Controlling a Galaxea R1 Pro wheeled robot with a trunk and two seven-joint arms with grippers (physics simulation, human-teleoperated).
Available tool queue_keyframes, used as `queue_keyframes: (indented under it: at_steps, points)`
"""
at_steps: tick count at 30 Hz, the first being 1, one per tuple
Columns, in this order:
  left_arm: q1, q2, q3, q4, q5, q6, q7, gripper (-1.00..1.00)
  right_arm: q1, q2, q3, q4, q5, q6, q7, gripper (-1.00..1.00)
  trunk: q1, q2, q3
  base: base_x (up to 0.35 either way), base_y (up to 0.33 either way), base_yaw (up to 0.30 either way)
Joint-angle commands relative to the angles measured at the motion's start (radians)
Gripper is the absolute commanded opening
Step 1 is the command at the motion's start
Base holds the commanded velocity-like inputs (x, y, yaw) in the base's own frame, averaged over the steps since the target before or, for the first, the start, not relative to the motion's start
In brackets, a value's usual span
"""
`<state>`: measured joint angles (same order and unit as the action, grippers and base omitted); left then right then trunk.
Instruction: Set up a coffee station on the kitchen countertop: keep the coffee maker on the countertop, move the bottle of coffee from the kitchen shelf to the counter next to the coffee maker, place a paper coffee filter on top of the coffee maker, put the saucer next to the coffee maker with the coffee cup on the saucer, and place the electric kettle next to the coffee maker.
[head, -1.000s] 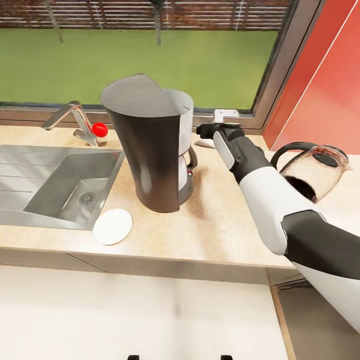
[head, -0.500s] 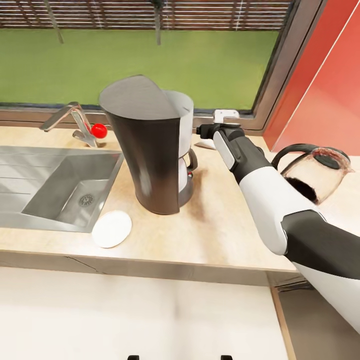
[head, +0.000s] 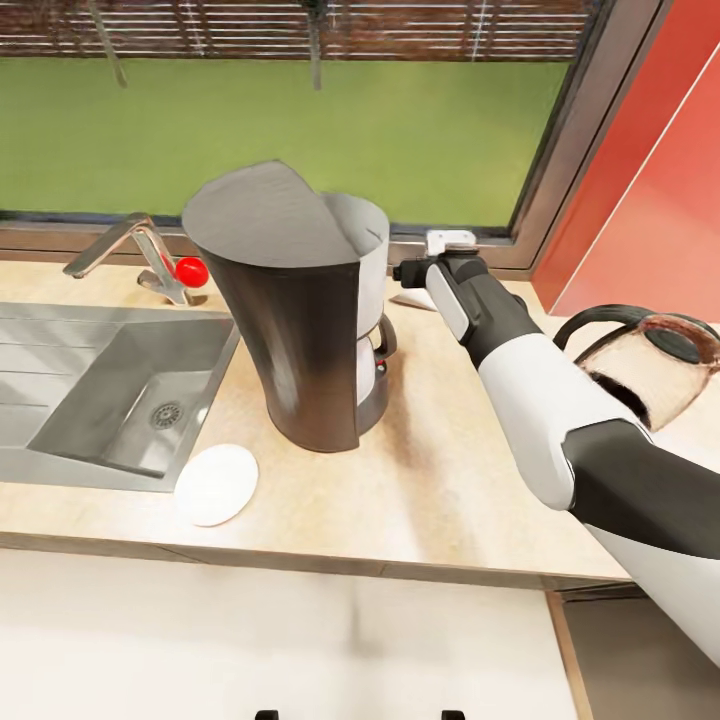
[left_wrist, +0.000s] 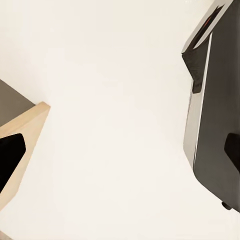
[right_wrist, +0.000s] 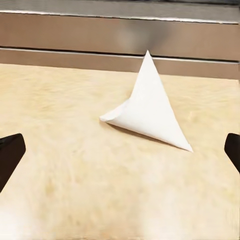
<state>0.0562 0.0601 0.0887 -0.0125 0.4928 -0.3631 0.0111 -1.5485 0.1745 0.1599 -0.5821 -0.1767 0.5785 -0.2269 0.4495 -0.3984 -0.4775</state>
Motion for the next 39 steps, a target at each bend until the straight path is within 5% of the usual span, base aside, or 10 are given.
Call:
queue_keyframes:
  at_steps: [1,39]
  points:
    - [0.001,0.000,0.008,-0.001,-0.008,-0.002,0.001,1.00,-0.001,0.000,0.004,0.009,-0.010,0.004,-0.010,1.00,0.001,-0.002,-0.001,0.004,0.000,0.000]
    - [0.001,0.000,0.008,0.001,-0.008,0.000,0.001,1.00,-0.001,0.000,0.003,0.093,-0.009,0.043,-0.017,1.00,0.001,-0.002,-0.001,0.139,0.000,0.000]
